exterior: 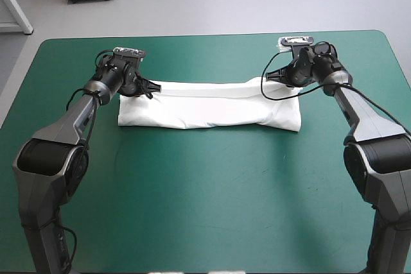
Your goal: Fold the cloth
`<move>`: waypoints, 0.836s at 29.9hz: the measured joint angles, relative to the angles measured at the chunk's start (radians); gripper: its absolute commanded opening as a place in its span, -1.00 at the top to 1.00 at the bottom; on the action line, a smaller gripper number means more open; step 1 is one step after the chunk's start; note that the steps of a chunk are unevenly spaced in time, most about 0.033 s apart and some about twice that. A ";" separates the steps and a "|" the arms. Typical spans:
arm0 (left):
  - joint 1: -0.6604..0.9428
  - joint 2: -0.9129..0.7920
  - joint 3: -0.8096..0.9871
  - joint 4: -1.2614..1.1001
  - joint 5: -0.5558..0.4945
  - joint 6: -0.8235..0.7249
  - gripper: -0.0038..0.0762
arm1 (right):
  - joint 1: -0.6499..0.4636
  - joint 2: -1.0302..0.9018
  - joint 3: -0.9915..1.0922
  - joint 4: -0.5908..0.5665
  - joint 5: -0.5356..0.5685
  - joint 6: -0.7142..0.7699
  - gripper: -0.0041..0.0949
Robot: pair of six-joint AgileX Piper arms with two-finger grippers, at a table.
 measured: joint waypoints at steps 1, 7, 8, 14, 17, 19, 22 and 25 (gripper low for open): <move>0.001 0.003 0.000 -0.001 -0.008 0.000 0.89 | 0.000 0.004 0.000 0.002 0.001 0.000 0.93; 0.005 0.008 0.000 -0.025 -0.069 0.000 0.21 | 0.000 0.009 0.000 0.022 0.007 -0.014 0.42; 0.005 0.008 0.000 -0.030 -0.076 -0.001 0.08 | 0.000 0.009 0.000 0.030 0.010 -0.019 0.28; 0.005 0.008 -0.006 -0.072 -0.050 -0.001 -0.16 | 0.000 0.009 -0.018 0.044 0.077 -0.026 -0.01; 0.005 0.007 -0.031 -0.074 0.008 0.008 -0.12 | 0.000 0.009 -0.068 0.041 0.143 -0.026 -0.01; 0.005 -0.001 -0.055 -0.075 0.037 0.020 -0.04 | 0.000 0.009 -0.107 0.041 0.163 -0.026 0.04; 0.005 -0.033 -0.089 -0.076 0.066 0.044 0.36 | 0.000 0.007 -0.166 0.040 0.192 -0.026 0.15; 0.005 -0.073 -0.118 -0.085 0.075 0.063 0.97 | 0.000 0.004 -0.212 0.032 0.224 -0.026 0.20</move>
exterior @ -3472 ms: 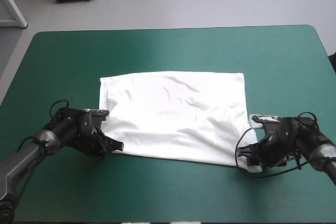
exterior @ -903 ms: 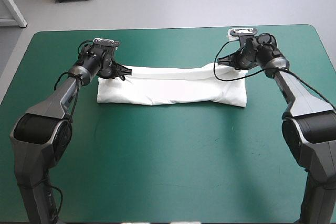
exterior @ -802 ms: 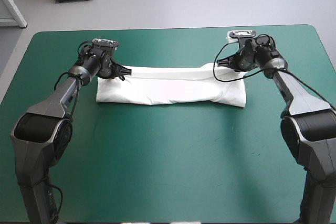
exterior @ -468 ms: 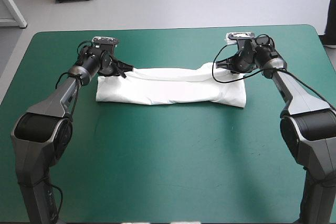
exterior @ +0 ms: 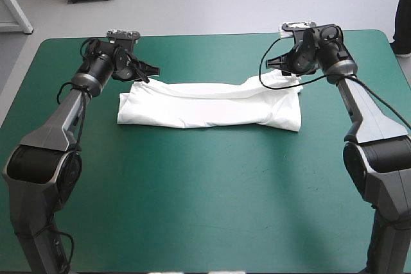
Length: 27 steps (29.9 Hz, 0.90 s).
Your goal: Fold the cloth
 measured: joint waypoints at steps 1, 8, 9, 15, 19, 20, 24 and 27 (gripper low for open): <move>0.000 -0.013 -0.008 -0.013 0.002 0.019 0.94 | 0.000 -0.002 -0.010 -0.001 0.010 0.000 0.20; -0.010 -0.064 -0.021 -0.222 0.009 0.194 0.96 | 0.000 -0.005 -0.025 -0.003 0.075 0.000 0.21; -0.023 -0.065 -0.021 -0.260 0.011 0.224 0.96 | 0.000 -0.005 -0.025 -0.003 0.080 -0.001 0.21; -0.154 -0.051 -0.022 -0.325 0.014 0.359 0.96 | 0.000 -0.005 -0.025 -0.003 0.100 0.001 0.21; -0.230 0.000 -0.023 -0.333 0.014 0.382 0.96 | 0.000 -0.005 -0.026 -0.003 0.118 0.001 0.21; -0.242 0.017 -0.023 -0.334 0.014 0.385 0.96 | 0.000 -0.005 -0.026 -0.003 0.119 0.001 0.21; -0.255 0.084 -0.023 -0.339 0.027 0.385 0.96 | 0.000 -0.009 -0.027 -0.004 0.122 0.001 0.21; -0.255 0.124 -0.023 -0.343 0.042 0.385 0.96 | 0.000 -0.009 -0.027 -0.005 0.122 0.001 0.22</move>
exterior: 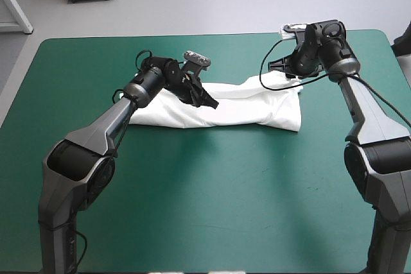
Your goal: Fold the cloth
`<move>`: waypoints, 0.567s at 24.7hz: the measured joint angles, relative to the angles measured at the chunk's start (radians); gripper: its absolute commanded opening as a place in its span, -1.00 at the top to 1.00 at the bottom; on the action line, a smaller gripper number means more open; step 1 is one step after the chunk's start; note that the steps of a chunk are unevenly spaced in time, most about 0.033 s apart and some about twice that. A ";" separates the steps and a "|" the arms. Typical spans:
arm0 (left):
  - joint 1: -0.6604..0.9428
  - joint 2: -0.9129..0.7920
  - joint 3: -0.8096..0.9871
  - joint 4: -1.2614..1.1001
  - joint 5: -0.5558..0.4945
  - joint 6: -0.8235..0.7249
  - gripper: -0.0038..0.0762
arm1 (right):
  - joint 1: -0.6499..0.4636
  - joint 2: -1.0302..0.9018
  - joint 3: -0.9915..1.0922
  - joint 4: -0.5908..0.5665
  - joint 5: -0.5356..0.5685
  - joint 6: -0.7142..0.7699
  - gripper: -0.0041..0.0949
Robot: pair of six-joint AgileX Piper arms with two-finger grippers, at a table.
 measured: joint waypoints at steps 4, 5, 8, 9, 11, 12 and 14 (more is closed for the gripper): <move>0.000 0.029 0.000 -0.008 0.005 0.000 0.96 | -0.002 0.000 0.000 0.000 -0.003 0.000 0.22; 0.000 0.035 0.000 -0.009 0.004 0.000 0.96 | -0.006 0.000 0.000 0.001 -0.003 0.000 0.22; 0.000 0.061 0.000 -0.020 0.000 0.000 0.96 | -0.021 0.000 0.000 0.006 -0.003 0.009 0.22; 0.000 0.078 -0.004 -0.025 -0.007 0.000 0.96 | -0.039 0.000 0.000 0.015 -0.002 0.018 0.22; 0.000 0.087 -0.009 -0.029 -0.009 0.000 0.96 | -0.072 0.000 0.000 0.050 0.000 0.021 0.21; 0.000 0.088 -0.009 -0.029 -0.009 0.000 0.96 | -0.083 0.000 0.000 0.067 0.000 0.019 0.16; 0.000 0.089 -0.011 -0.031 -0.009 0.000 0.96 | -0.130 0.000 0.000 0.154 0.000 -0.014 -0.08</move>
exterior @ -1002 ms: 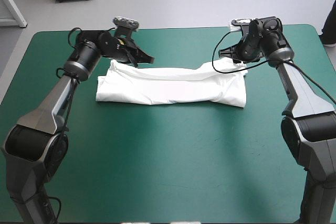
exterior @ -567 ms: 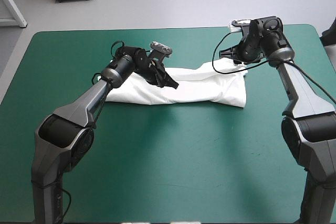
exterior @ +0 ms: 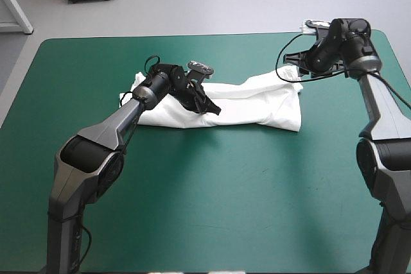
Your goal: Fold the cloth
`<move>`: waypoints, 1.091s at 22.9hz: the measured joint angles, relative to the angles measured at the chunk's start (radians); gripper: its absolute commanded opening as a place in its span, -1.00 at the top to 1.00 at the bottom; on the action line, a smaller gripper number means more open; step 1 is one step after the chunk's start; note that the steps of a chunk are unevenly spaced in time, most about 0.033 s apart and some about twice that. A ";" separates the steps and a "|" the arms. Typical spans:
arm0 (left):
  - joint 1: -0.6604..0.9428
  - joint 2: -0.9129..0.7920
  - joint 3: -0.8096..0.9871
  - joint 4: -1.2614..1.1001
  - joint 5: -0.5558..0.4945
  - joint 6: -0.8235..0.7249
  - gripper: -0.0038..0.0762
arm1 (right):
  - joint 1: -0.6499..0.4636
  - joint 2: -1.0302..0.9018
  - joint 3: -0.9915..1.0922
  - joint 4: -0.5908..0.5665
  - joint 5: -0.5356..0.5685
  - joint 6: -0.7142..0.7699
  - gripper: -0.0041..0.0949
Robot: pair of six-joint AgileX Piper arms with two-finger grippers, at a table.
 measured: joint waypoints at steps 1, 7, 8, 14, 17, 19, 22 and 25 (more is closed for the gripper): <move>0.000 0.001 -0.001 -0.002 -0.001 0.000 0.96 | -0.035 0.000 0.000 0.082 0.002 -0.040 -0.23; 0.000 0.003 -0.001 -0.010 -0.009 0.000 0.96 | -0.111 0.084 0.000 0.262 0.064 -0.130 -0.33; 0.000 0.003 -0.001 -0.010 -0.009 -0.001 0.96 | -0.111 0.101 0.000 0.276 0.064 -0.136 -0.33; 0.000 0.004 -0.003 -0.011 -0.008 -0.004 0.96 | -0.111 0.151 0.001 0.286 0.064 -0.140 -0.33; 0.000 0.004 -0.003 -0.011 -0.008 -0.004 0.96 | -0.111 0.172 0.001 0.289 0.064 -0.143 -0.33; 0.000 0.004 -0.003 -0.011 -0.008 -0.004 0.96 | -0.110 0.190 0.001 0.307 0.063 -0.145 -0.31; 0.000 0.004 -0.003 -0.011 -0.008 -0.004 0.96 | -0.103 0.206 0.001 0.310 0.063 -0.148 -0.31; 0.000 0.004 -0.004 -0.011 -0.008 -0.005 0.96 | -0.081 0.219 0.001 0.306 0.060 -0.148 -0.30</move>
